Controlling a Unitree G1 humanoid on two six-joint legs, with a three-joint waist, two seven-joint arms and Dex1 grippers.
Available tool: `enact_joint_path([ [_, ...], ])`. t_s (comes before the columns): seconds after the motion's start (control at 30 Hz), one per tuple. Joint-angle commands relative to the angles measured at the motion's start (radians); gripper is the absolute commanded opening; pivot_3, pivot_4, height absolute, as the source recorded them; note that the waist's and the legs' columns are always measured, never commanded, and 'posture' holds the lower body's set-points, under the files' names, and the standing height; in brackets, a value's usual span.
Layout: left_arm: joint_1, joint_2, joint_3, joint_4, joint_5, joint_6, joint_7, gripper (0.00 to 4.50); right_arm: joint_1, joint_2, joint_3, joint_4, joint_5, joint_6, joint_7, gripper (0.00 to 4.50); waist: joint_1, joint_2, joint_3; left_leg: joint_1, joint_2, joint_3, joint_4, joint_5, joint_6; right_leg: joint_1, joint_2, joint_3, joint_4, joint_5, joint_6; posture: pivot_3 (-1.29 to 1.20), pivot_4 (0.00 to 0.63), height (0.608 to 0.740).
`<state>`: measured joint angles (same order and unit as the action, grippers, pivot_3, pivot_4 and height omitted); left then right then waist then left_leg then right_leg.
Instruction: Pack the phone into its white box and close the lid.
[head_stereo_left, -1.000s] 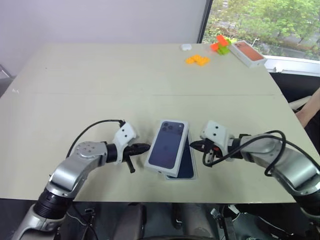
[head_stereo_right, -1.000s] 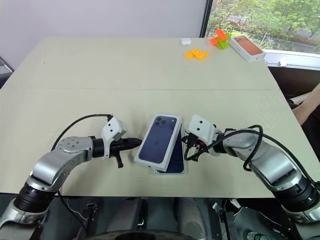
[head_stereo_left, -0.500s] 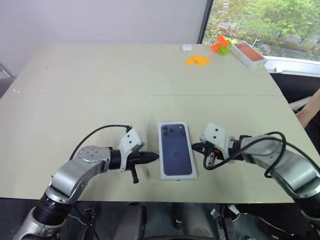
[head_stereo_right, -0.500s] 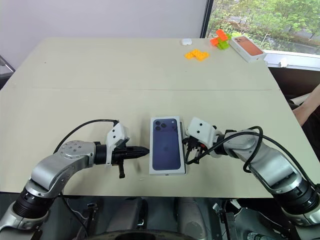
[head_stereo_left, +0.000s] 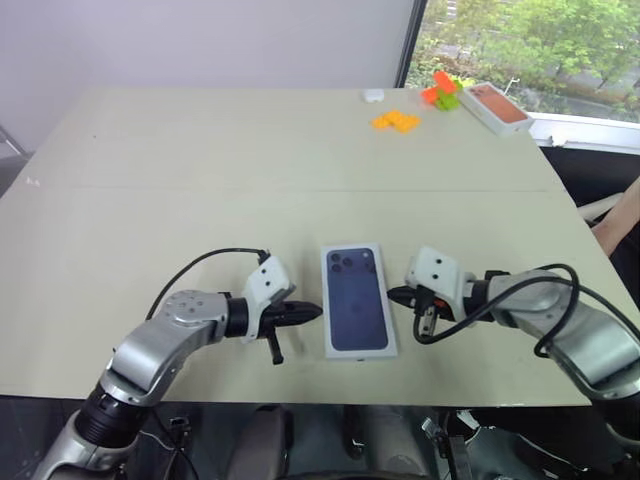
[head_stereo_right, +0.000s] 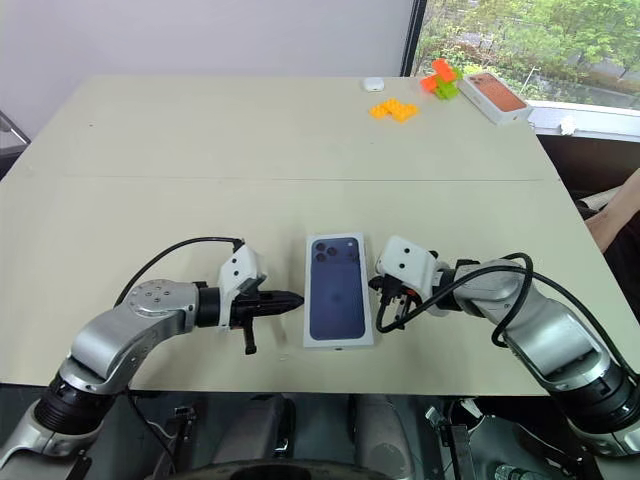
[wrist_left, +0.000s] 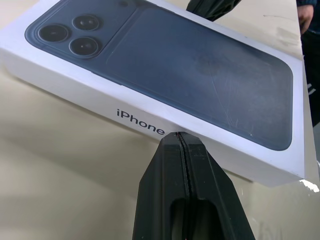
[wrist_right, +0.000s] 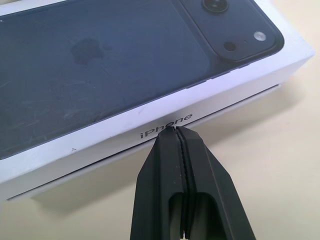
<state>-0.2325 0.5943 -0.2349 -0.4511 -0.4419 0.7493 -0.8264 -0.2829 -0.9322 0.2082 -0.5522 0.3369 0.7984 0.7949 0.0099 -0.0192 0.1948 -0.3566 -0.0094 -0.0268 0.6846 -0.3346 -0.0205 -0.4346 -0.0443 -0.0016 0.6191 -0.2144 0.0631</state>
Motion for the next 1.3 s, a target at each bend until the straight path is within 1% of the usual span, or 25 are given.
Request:
enact_joint_path([
  [0.03,-0.008,-0.001,-0.006,-0.020,-0.003,-0.019,-0.009,0.00,-0.003,-0.008,-0.029,-0.023,-0.011,-0.030,0.014,0.02,0.000,0.000,0.000,0.000,0.000,0.000,0.000,0.000,0.000,0.000,0.000,0.000,0.000,0.000,0.000,0.00,0.150,0.740],
  [0.13,-0.004,0.006,0.006,-0.020,-0.007,-0.017,-0.011,0.00,0.002,-0.020,-0.032,-0.018,-0.028,-0.046,0.025,0.02,0.000,0.000,0.000,0.000,0.000,0.000,0.000,0.000,0.000,0.000,0.000,0.000,0.000,0.000,0.000,0.00,0.150,0.740],
  [0.27,0.005,0.013,0.066,-0.019,-0.034,-0.009,-0.003,0.00,0.012,-0.053,-0.074,0.011,-0.035,-0.078,0.051,0.02,0.001,0.000,0.000,0.000,0.000,0.000,0.000,0.000,0.000,0.000,0.000,0.000,0.000,0.000,0.000,0.00,0.150,0.740],
  [0.37,0.002,0.009,0.089,-0.010,-0.045,-0.007,0.002,0.00,0.017,-0.063,-0.096,0.024,-0.032,-0.094,0.067,0.02,0.001,0.000,0.000,0.000,0.000,0.000,0.000,0.000,0.000,0.000,0.000,0.000,0.000,0.000,0.000,0.00,0.150,0.740],
  [0.6,-0.006,-0.005,0.098,-0.007,-0.055,-0.016,0.005,0.00,0.025,-0.068,-0.124,0.041,-0.044,-0.122,0.087,0.02,0.001,0.000,0.000,0.000,0.000,0.000,0.000,0.000,0.000,0.000,0.000,0.000,0.000,0.000,0.000,0.00,0.150,0.740],
  [0.7,-0.012,-0.010,0.094,-0.003,-0.052,-0.014,0.005,0.00,0.024,-0.068,-0.158,0.033,-0.013,-0.110,0.104,0.02,0.001,0.000,0.000,0.000,0.000,0.000,0.000,0.000,0.000,0.000,0.000,0.000,0.000,0.000,0.000,0.00,0.150,0.740],
  [0.83,-0.007,-0.007,0.080,0.003,-0.040,-0.021,0.004,0.00,0.035,-0.057,-0.226,-0.010,0.092,-0.069,0.156,0.02,0.001,0.000,0.000,0.001,0.000,0.000,0.000,0.000,0.000,0.001,0.000,0.000,0.000,0.000,0.000,0.00,0.150,0.740],
  [0.93,-0.005,-0.007,0.071,0.006,-0.033,-0.025,0.004,0.00,0.065,-0.044,-0.204,-0.072,0.127,-0.061,0.170,0.02,0.002,0.000,0.000,0.001,0.000,0.000,0.000,0.000,0.000,0.001,0.000,0.000,0.000,0.000,0.000,0.00,0.150,0.740],
  [1.0,-0.008,-0.009,0.068,0.009,-0.030,-0.027,0.005,0.00,0.076,-0.033,-0.174,-0.098,0.125,-0.052,0.156,0.02,0.001,0.000,0.000,0.001,0.000,0.000,0.000,0.000,0.000,0.001,0.000,0.000,0.000,0.000,0.000,0.00,0.150,0.740],
  [1.1,-0.024,-0.025,0.061,0.023,-0.015,-0.036,0.019,0.00,0.097,-0.023,-0.092,-0.094,0.056,-0.063,0.119,0.02,0.001,0.000,0.000,0.001,0.000,0.000,0.001,0.000,0.000,0.002,0.000,0.000,0.001,0.000,0.000,0.00,0.150,0.740],
  [1.3,-0.022,-0.033,0.058,0.022,-0.010,-0.041,0.028,0.00,0.131,-0.045,-0.045,-0.073,-0.002,-0.083,0.106,0.02,0.001,-0.001,-0.001,0.003,0.000,0.000,0.001,0.000,0.000,0.004,0.000,0.000,0.001,0.000,0.000,0.00,0.150,0.740],
])
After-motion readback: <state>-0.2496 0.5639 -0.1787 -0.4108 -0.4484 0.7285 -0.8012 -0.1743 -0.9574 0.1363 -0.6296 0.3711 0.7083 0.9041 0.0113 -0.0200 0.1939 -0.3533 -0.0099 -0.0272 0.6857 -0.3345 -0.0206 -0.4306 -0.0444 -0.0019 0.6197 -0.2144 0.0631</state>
